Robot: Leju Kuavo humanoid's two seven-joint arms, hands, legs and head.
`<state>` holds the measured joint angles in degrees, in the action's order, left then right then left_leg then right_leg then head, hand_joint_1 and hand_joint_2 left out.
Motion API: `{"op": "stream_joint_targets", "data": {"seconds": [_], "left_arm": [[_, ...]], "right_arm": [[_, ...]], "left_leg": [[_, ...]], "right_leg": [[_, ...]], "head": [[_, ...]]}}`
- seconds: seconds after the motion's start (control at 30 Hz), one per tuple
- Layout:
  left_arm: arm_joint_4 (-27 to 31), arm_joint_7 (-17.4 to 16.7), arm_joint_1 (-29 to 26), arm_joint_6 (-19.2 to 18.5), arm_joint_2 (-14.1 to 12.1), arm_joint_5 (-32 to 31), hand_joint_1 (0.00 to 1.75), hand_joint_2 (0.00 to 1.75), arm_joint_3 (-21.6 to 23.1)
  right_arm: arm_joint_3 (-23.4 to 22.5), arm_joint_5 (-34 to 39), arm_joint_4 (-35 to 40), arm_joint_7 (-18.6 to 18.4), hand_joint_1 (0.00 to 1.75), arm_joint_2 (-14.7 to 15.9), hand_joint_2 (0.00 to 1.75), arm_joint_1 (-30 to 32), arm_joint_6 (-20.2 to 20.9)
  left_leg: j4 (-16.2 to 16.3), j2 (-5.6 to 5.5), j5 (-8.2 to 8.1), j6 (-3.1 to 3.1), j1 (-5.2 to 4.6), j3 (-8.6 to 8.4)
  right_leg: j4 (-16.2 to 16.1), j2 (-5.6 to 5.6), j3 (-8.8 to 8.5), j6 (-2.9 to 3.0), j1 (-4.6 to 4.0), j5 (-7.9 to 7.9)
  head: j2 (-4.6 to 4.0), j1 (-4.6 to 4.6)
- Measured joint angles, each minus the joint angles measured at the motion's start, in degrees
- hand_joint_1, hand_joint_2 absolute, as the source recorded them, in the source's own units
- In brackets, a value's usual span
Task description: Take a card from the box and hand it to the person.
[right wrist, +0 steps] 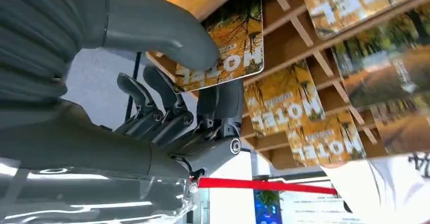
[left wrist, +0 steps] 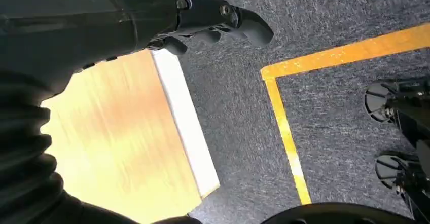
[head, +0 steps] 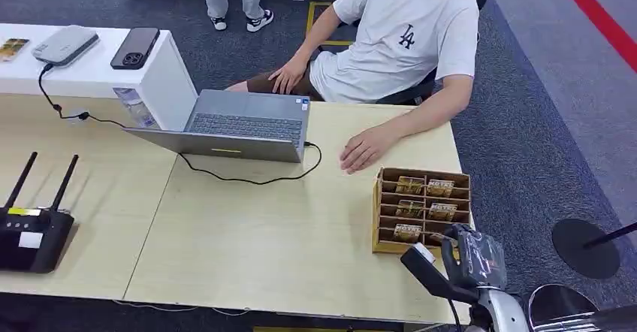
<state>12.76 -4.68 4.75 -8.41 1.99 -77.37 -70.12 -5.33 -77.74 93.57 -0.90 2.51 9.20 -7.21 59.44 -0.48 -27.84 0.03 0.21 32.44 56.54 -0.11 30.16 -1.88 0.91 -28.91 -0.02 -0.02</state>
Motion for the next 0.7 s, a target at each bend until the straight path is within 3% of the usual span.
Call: {"op": "stream_joint_targets", "data": {"seconds": [0.47, 0.7], "left_arm": [[0.00, -0.72, 0.00, 0.31, 0.00, 0.92, 0.00, 1.75, -0.02], [0.00, -0.72, 0.01, 0.31, 0.00, 1.20, 0.00, 1.75, -0.02]], "right_arm": [[-0.83, 16.53, 13.49, 11.54, 1.54, 1.55, 1.75, 4.08, -0.79], [-1.79, 23.38, 17.61, 17.18, 1.54, 2.67, 1.75, 3.09, -0.83]], "left_leg": [[0.00, 0.00, 0.00, 0.00, 0.00, 0.00], [0.00, 0.01, 0.00, 0.00, 0.00, 0.01]], "right_leg": [[0.00, 0.00, 0.00, 0.00, 0.00, 0.00], [0.00, 0.01, 0.00, 0.00, 0.00, 0.00]], "head": [[0.00, 0.00], [0.00, 0.00]]}}
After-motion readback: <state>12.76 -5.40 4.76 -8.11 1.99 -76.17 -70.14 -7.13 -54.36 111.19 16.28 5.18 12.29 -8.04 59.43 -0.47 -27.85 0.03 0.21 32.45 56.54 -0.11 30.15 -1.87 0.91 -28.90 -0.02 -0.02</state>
